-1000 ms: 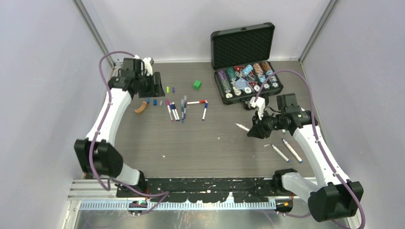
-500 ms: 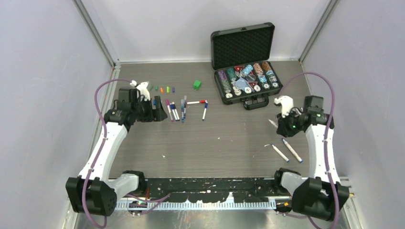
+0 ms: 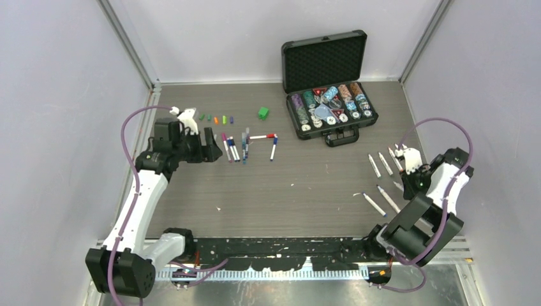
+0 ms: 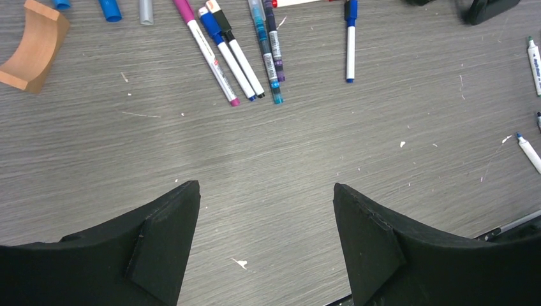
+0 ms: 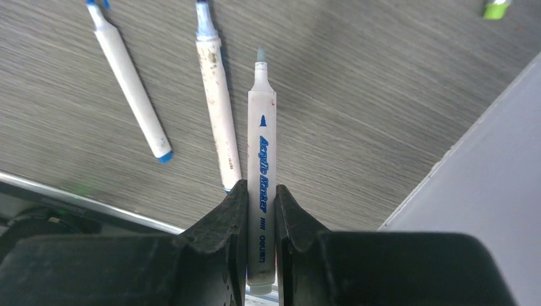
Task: Open the pen caps
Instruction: Place the pen at the center of the board.
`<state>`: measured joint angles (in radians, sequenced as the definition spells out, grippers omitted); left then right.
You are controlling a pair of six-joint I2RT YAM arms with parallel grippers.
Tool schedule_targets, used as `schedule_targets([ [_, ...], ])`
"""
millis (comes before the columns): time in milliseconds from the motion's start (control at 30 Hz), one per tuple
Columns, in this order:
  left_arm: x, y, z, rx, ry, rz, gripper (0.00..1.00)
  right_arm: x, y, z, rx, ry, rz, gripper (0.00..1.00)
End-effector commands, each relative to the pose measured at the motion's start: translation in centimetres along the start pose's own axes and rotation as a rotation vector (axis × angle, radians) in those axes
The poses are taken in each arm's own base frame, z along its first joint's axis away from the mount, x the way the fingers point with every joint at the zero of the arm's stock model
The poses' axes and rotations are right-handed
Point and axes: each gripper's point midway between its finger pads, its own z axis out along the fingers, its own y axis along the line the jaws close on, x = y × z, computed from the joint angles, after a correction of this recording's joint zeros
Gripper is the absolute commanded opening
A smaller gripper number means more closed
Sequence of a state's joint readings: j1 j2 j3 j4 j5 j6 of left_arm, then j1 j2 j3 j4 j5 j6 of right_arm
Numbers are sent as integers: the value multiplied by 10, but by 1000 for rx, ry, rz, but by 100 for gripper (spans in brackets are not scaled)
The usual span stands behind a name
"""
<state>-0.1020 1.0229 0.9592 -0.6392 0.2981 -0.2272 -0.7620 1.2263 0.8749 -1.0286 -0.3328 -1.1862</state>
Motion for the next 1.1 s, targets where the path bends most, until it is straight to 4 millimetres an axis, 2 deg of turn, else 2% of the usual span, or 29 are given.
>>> schedule_targets([
  [0,-7,1,3,6,-26,18,79,17,-16,16,19,47,-69,4],
  [233,-4,4,7,-4,-9,12,79,28,-37,41,74,80,-84,11],
  [633,-3,5,9,-8,3,10,78,34,-31,64,6,80,-54,30],
  [900,-3,5,7,-10,-1,10,79,38,-25,70,-30,92,-36,35],
  [1067,-4,5,7,-9,-2,11,79,31,-27,62,-30,74,-25,36],
])
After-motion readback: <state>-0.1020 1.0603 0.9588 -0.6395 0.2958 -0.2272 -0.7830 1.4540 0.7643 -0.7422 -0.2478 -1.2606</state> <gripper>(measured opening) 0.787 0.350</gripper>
